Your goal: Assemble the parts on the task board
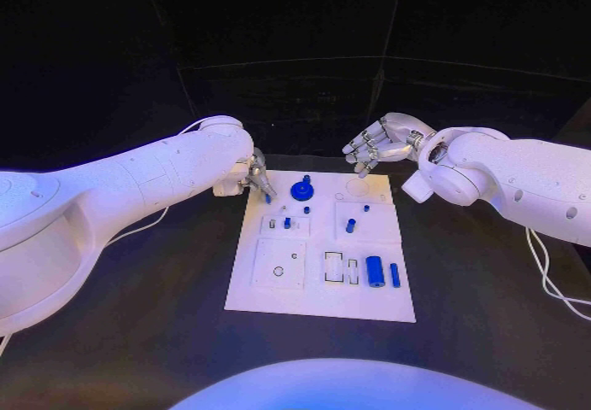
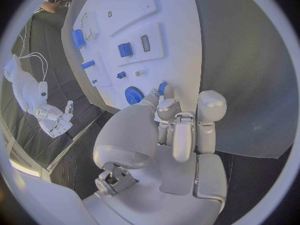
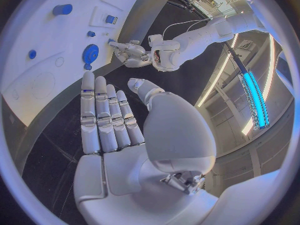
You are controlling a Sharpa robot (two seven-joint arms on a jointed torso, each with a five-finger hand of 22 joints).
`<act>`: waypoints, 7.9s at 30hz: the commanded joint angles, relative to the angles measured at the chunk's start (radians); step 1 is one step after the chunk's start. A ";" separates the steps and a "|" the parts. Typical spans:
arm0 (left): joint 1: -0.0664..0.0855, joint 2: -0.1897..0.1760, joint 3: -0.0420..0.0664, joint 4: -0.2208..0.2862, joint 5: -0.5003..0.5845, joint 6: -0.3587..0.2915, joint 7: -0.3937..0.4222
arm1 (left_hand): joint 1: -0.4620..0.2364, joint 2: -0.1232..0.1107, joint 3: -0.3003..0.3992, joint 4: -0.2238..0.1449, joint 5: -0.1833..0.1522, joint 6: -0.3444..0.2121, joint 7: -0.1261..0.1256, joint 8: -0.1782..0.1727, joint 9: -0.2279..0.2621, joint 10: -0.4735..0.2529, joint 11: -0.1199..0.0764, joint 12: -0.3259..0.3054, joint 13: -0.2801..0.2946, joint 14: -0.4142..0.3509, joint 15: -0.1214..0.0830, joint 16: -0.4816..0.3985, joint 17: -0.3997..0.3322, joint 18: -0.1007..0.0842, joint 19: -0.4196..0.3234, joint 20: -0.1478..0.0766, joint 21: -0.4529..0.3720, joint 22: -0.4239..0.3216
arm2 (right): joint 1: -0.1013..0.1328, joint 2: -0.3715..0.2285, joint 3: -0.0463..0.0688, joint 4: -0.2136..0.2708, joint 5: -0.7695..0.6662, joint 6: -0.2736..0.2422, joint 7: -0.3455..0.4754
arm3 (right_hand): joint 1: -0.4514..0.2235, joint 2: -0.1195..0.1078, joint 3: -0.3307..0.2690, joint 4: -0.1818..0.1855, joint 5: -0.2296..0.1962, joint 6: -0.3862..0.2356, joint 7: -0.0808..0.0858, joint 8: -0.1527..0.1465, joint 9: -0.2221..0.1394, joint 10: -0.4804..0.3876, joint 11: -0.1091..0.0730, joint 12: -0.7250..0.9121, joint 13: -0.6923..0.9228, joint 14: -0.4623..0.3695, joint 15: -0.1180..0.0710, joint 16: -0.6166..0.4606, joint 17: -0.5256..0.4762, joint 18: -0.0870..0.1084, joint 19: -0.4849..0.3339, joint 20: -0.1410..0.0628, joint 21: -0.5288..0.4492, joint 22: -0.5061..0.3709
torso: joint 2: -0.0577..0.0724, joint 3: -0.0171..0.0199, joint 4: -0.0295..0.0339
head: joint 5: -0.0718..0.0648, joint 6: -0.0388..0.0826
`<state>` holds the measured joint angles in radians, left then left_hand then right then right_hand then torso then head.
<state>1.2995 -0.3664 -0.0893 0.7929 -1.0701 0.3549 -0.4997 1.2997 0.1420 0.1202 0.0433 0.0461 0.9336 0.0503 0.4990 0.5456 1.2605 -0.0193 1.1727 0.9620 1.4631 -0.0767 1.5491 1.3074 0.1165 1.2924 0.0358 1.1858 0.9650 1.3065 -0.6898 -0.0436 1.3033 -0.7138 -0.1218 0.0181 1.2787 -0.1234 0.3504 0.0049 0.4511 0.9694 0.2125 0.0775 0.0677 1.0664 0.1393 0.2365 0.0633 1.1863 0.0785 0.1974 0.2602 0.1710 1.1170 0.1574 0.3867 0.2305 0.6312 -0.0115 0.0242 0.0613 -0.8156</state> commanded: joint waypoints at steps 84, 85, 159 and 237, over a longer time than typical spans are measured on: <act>-0.054 -0.305 -0.020 0.549 -0.131 -0.225 -0.018 | -0.139 -0.155 0.528 -0.150 0.006 -0.008 0.007 0.062 0.035 0.039 0.001 -0.004 -0.007 0.101 0.001 0.008 0.232 -0.001 0.017 0.001 0.024 0.046 | -0.001 -0.005 0.000 -0.007 0.001 0.003 0.012 | -0.005 0.011 -0.002 0.012 0.008 -0.009 -0.002 0.005 0.001 -0.010 0.002 0.008 0.001 -0.008 -0.002 0.010 -0.003 0.007 0.007 0.007 -0.009 -0.005 | -0.003 -0.0001 0.0068 | 0.002 -0.010; -0.054 -0.304 -0.020 0.549 -0.131 -0.224 -0.018 | -0.139 -0.155 0.528 -0.150 0.006 -0.008 0.007 0.062 0.035 0.039 0.001 -0.004 -0.007 0.101 0.001 0.008 0.232 -0.001 0.017 0.001 0.024 0.046 | -0.001 -0.005 0.000 -0.007 0.001 0.003 0.012 | -0.005 0.011 -0.002 0.012 0.008 -0.009 -0.002 0.005 0.001 -0.010 0.002 0.008 0.001 -0.008 -0.002 0.010 -0.003 0.007 0.007 0.007 -0.009 -0.005 | -0.003 0.0002 0.0069 | 0.002 -0.011; -0.053 -0.259 -0.030 0.484 -0.109 -0.151 -0.014 | -0.207 -0.168 0.555 -0.103 0.005 0.005 -0.001 0.084 0.044 0.054 -0.004 0.003 -0.002 0.102 -0.001 0.010 0.237 -0.002 0.018 -0.001 0.025 0.052 | -0.001 0.000 0.000 0.000 0.000 0.011 0.009 | -0.003 0.010 -0.002 0.012 0.009 -0.010 -0.002 0.006 0.001 -0.012 0.002 0.010 0.001 -0.009 -0.002 0.012 -0.004 0.008 0.009 0.007 -0.011 -0.007 | -0.003 0.0002 0.0051 | 0.001 -0.026; -0.055 -0.244 -0.040 0.462 0.103 -0.678 0.499 | 0.071 -0.164 0.110 0.040 0.006 -0.194 0.105 0.020 -0.074 -0.368 0.093 -0.399 -0.462 -0.220 0.081 -0.444 -0.484 0.064 -0.267 0.072 -0.432 -0.386 | -0.001 0.000 0.000 -0.005 0.000 -0.001 0.012 | 0.001 0.013 0.000 0.013 0.009 -0.012 -0.002 0.007 0.001 -0.014 0.002 0.014 0.001 -0.011 -0.003 0.015 -0.007 0.008 0.012 0.007 -0.016 -0.010 | -0.002 -0.0006 0.0046 | -0.013 -0.004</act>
<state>1.2462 -0.6141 -0.1286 1.2591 -0.9844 -0.2538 -0.1467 1.3624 -0.0230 0.2226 0.0852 0.0503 0.7399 0.1493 0.5224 0.4759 0.8946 0.0734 0.7803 0.5062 1.2468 0.0003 1.1076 0.8268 0.1630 1.0245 0.1033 0.7553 0.5808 1.3039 -0.6907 -0.0439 1.2998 -0.7150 -0.1169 0.0183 1.2751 -0.1192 0.3478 0.0127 0.4551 0.9661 0.2092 0.0787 0.0677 1.0591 0.1393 0.2439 0.0633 1.1827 0.0749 0.2059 0.2545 0.1709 1.1239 0.1642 0.3745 0.2224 0.6279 -0.0114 0.0301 0.0499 -0.8224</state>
